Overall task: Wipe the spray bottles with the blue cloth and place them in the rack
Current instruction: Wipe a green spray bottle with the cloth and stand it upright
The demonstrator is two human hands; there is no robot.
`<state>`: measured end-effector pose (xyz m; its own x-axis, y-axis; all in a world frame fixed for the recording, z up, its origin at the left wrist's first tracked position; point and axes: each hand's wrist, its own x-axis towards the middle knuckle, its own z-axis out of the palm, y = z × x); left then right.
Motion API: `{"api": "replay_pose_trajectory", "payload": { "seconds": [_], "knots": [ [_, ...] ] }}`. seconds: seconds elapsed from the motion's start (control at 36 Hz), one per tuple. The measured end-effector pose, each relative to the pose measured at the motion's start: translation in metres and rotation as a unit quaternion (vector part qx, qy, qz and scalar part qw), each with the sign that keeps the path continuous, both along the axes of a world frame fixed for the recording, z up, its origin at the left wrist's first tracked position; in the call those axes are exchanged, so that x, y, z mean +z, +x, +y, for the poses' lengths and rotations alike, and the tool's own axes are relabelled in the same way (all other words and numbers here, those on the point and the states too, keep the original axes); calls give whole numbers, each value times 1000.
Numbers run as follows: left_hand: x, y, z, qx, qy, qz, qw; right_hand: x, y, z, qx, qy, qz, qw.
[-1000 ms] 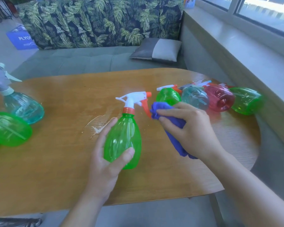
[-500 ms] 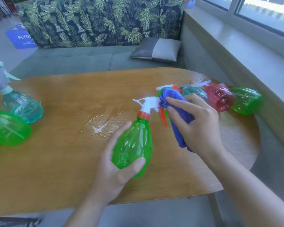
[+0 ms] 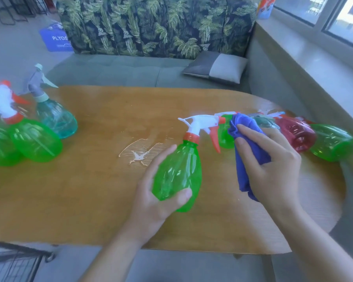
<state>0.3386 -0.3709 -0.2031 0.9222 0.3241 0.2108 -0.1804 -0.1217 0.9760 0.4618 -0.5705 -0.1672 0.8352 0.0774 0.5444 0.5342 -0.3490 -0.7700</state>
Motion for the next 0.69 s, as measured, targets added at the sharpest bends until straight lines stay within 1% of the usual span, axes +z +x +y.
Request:
{"api": "replay_pose_trajectory", "payload": {
  "seconds": [0.06,0.14,0.22,0.33,0.47,0.53,0.61,0.69],
  "knots": [
    [-1,1,2,12,-40,-5,999,1,-14,2,7,9,-3,1000],
    [-2,2,5,18,-106,-4,994,-5,-36,5,33,40,58,997],
    [-2,2,1,26,-124,-4,992,-14,-53,12,69,78,141,985],
    [-7,4,1,34,-121,-7,992,-19,-63,25,105,116,197,968],
    [-4,5,-2,-14,-137,-16,990,-20,-65,33,124,119,183,968],
    [-2,4,-6,-14,-138,-19,990,-23,-66,35,125,122,176,969],
    [-1,3,-7,10,-98,-8,995,-24,-68,35,127,107,157,973],
    [-3,3,-7,12,-70,-1,997,-25,-68,33,130,99,150,975]
  ]
}}
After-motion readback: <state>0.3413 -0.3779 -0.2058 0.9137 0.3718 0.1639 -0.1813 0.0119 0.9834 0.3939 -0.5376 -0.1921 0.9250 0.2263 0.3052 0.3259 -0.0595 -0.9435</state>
